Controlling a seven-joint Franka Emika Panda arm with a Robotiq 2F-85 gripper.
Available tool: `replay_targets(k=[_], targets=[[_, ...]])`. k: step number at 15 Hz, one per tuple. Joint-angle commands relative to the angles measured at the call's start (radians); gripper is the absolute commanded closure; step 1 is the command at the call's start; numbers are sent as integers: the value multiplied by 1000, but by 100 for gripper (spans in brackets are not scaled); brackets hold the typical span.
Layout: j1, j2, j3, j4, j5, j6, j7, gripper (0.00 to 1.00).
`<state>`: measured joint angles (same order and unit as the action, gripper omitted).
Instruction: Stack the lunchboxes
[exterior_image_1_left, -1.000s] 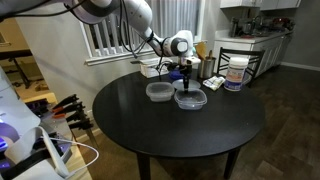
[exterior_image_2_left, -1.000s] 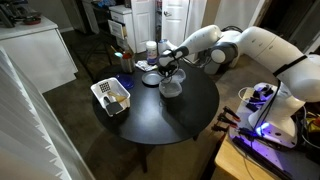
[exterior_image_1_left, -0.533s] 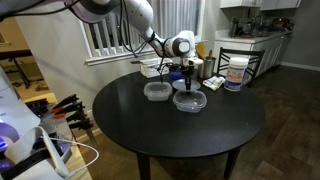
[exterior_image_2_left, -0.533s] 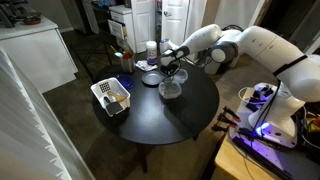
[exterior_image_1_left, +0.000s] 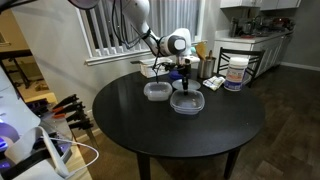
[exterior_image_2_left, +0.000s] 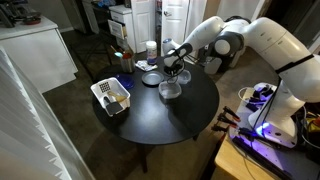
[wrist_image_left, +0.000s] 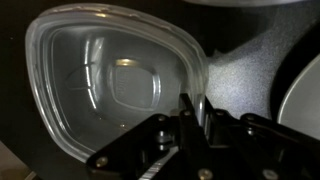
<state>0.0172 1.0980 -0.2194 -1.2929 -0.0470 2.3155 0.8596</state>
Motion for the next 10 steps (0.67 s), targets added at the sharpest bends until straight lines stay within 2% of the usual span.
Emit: replay_targets(k=[1,6,10], targets=[[71,-166,-38,-231,-32,56,6,97],[195,-347,-115,-430,-151,82,44,97],[266,-517,-120,-600,-250,93,78,97]])
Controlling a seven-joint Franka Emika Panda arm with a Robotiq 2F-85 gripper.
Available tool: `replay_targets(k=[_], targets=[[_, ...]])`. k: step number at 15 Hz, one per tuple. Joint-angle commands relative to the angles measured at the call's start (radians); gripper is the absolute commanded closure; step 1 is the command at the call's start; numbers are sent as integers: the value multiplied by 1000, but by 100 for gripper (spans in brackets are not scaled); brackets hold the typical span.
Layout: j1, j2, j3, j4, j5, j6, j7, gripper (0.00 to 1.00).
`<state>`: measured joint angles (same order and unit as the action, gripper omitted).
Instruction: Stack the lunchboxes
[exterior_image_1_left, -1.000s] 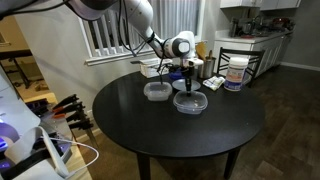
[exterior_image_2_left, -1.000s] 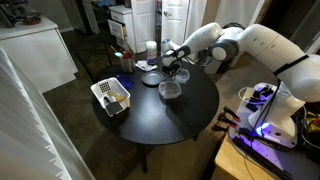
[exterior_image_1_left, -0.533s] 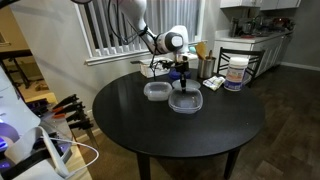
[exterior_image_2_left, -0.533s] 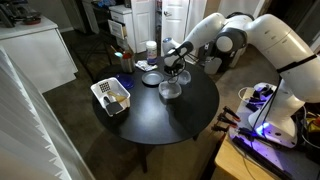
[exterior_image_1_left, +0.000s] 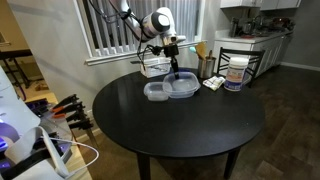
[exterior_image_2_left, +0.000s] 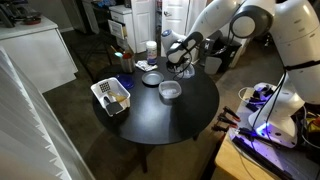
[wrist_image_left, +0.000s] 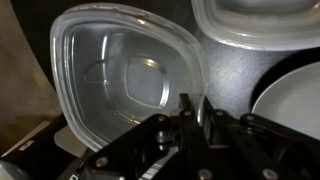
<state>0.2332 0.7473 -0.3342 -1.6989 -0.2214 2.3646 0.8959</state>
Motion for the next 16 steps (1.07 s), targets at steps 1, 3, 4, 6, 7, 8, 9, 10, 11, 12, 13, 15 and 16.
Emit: replay_targets(k=[1,3,4,6,7,8,9,10,11,12,13,15,16], targets=[[57,-209,7,-239,-95,64,46,97],[67,-287,30,-332,-130,127,59,97],[67,-313,43,-364,-141,163,64,97],[59,-347,71,-411,-146,226,67,97],[53,-353,84,-426,-139,252,61,97],[49,-354,95,-437,-131,278,57,97],[47,-345,103,-437,-123,298,56,97],[44,-334,110,-437,-115,320,51,97],[40,-323,119,-435,-104,338,45,97],[36,-308,128,-429,-90,361,40,97],[32,-298,137,-428,-75,380,33,97],[13,-273,168,-420,-17,438,26,97],[6,-261,182,-417,19,466,22,97]])
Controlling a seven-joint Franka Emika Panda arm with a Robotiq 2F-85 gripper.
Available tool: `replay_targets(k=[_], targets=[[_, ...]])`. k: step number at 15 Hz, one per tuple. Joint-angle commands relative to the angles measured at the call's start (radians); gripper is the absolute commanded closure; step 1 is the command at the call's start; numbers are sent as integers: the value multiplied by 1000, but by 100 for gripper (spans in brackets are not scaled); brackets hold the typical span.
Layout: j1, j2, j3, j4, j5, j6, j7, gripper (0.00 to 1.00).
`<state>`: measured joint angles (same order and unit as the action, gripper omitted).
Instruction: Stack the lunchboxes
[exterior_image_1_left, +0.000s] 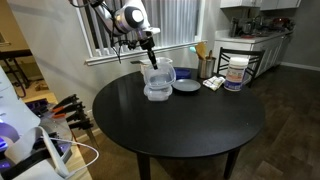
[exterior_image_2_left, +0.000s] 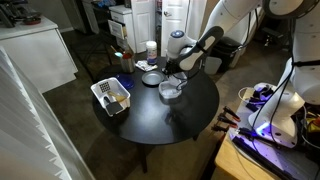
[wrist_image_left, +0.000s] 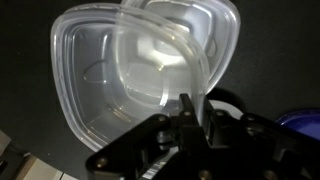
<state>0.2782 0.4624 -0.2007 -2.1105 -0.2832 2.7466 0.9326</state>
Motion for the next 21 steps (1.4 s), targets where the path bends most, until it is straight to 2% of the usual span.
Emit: replay_targets(k=[1,5,11,12,13,21], targets=[[-46,37,64,-1,118,109,-22,97],[-52,91,91,26,226,144,-38,97],[-45,138,74,73,268,126,-45,97],[-44,141,71,77,273,121,-42,64],[-45,145,70,82,276,119,-44,63],[-41,133,46,72,265,109,-47,13]])
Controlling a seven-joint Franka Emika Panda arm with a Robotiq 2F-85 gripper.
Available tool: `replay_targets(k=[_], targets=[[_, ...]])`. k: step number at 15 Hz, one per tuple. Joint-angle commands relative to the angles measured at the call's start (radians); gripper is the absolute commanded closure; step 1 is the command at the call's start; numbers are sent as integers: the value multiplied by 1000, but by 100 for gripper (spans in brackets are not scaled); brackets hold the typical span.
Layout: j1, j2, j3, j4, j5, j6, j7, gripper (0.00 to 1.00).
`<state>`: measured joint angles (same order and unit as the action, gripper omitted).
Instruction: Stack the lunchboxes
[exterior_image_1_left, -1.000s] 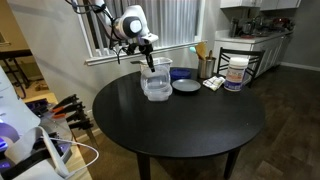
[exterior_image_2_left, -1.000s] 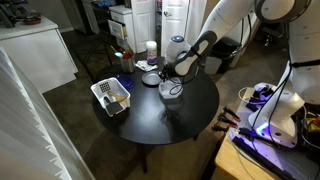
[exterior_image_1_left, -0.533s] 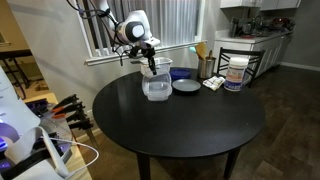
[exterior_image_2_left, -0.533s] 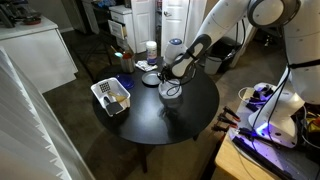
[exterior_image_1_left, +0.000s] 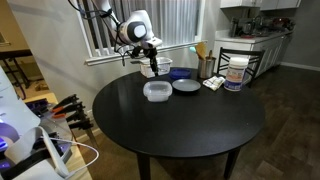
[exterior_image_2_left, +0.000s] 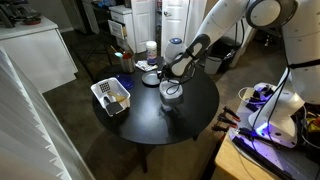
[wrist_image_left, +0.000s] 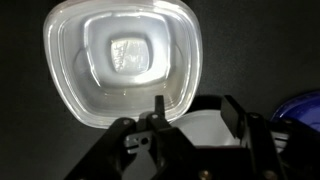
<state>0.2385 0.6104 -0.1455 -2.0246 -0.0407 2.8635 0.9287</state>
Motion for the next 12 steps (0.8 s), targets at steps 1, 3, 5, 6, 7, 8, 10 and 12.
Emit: replay_targets(k=[1,3,5,6,7,8,10,12], targets=[[-1,-19,-12,-16,21,-7,-44,8],[13,1,-21,1,25,-1,-23,1],[14,1,-24,1,24,-1,-23,7],[14,1,-24,1,24,-1,-23,1],[15,1,-24,1,24,-1,-23,0],[16,1,-24,1,24,-1,-23,0],[16,1,-24,1,24,-1,-23,0],[16,1,-24,1,24,-1,-23,0]])
